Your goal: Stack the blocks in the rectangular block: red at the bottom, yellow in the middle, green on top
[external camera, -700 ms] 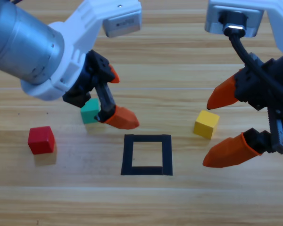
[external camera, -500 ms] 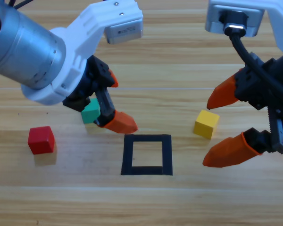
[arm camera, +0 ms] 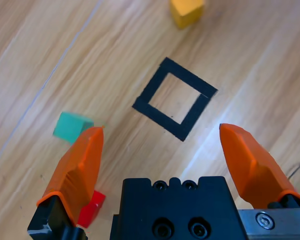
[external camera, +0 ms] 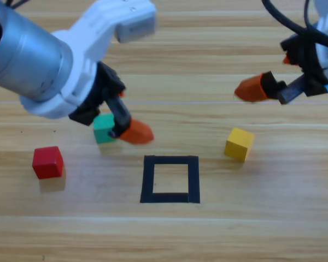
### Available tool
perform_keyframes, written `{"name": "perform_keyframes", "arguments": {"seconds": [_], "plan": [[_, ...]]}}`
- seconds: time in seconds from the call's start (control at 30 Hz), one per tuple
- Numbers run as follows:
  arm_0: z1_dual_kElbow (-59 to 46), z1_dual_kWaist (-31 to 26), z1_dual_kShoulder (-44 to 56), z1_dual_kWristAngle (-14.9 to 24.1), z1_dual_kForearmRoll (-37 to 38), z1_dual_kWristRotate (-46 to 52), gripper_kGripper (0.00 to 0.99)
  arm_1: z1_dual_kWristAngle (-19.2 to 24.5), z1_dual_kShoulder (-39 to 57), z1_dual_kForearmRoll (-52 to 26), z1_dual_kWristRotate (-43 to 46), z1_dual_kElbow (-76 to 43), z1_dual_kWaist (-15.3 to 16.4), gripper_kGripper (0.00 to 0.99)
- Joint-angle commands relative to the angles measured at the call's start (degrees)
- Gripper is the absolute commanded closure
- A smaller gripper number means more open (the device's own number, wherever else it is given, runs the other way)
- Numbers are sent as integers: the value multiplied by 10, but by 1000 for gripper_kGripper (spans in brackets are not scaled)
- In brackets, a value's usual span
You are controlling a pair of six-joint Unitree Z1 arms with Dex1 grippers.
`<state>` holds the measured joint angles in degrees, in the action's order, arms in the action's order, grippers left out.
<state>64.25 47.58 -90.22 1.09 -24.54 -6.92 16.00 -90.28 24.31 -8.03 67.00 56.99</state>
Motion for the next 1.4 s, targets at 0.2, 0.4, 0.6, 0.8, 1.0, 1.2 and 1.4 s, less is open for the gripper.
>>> {"name": "perform_keyframes", "arguments": {"seconds": [0.2,0.4,0.6,0.8,1.0,1.2,1.4], "plan": [[-29,-157,96,131,-105,288,0,80,-99,-59,-209,-47,6,19],[-24,-186,88,133,-147,377,0,76,-146,13,-359,14,3,0],[18,-186,0,115,-219,415,2,54,-168,21,-449,32,-14,0],[73,-186,-100,81,-284,440,14,4,-227,28,-517,68,-56,1],[77,-186,-135,68,-276,466,16,-14,-289,47,-557,109,-80,1],[87,-186,-181,59,-268,486,16,-5,-329,105,-593,158,-89,1],[56,-190,-190,48,-217,494,17,0,-383,169,-619,232,-89,1]]}}
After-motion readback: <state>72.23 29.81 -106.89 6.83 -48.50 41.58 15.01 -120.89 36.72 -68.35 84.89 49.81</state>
